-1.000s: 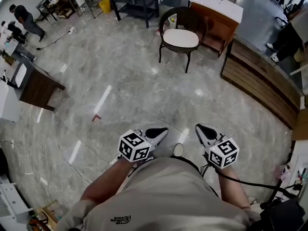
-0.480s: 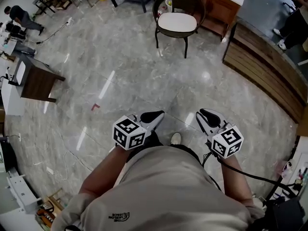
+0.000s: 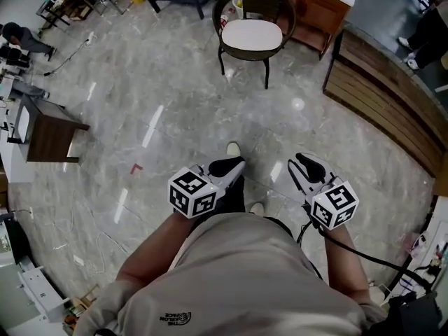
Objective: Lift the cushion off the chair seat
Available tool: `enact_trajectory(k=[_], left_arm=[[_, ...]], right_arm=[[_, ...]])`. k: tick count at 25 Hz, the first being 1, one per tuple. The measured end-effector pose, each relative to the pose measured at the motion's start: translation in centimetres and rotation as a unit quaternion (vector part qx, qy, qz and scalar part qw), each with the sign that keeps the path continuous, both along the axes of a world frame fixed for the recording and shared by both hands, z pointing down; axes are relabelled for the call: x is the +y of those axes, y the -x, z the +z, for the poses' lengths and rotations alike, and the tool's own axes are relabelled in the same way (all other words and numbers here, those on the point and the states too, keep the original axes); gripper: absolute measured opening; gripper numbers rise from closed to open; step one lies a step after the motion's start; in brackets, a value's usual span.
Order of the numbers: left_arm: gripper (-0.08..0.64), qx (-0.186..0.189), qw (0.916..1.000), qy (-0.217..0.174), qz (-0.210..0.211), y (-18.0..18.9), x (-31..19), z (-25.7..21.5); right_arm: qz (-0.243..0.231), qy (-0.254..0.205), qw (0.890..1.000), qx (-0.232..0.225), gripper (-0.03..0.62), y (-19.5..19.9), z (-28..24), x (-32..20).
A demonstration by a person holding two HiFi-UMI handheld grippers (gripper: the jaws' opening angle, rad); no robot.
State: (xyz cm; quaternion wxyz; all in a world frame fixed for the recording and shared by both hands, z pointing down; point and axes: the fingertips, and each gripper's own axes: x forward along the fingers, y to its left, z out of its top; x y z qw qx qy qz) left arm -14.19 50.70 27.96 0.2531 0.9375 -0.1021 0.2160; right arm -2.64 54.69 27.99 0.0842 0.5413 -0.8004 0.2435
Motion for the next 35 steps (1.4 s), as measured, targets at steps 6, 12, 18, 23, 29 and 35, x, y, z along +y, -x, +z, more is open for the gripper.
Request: enact_trajectory(k=[6,12,18,23,29,35], left_arm=[[0.009,0.013,0.9994,0.016,0.026,-3.1,-10.6,-0.1],[0.009,0.031,0.9988,0.031,0.023,-4.0,-21.8,-0.7],[0.009,0.034,0.9973,0.065,0.009,-3.9,-29.2,0.6],[0.009,0.042,0.9949,0.090,-0.017,-5.9,-33.7,2.0],[0.009,0.049,0.9875,0.132,-0.071,-9.4,-39.6,5.1],[0.026,0.079,0.9631,0.212,-0.146,-15.0,-46.2,9.7]], right_arm=[[0.022,0.017,1.000,0.014,0.114,-1.6,-0.6,-9.4],[0.027,0.019,0.999,0.019,0.112,-2.4,-1.4,-20.3],[0.014,0.017,0.999,0.023,0.110,-2.2,-2.1,-28.2],[0.001,0.022,1.000,0.023,0.110,-4.2,-1.5,-33.6],[-0.046,0.037,0.998,0.018,0.110,-7.9,1.3,-40.7],[-0.088,0.048,0.995,0.030,0.112,-13.6,3.6,-49.2]])
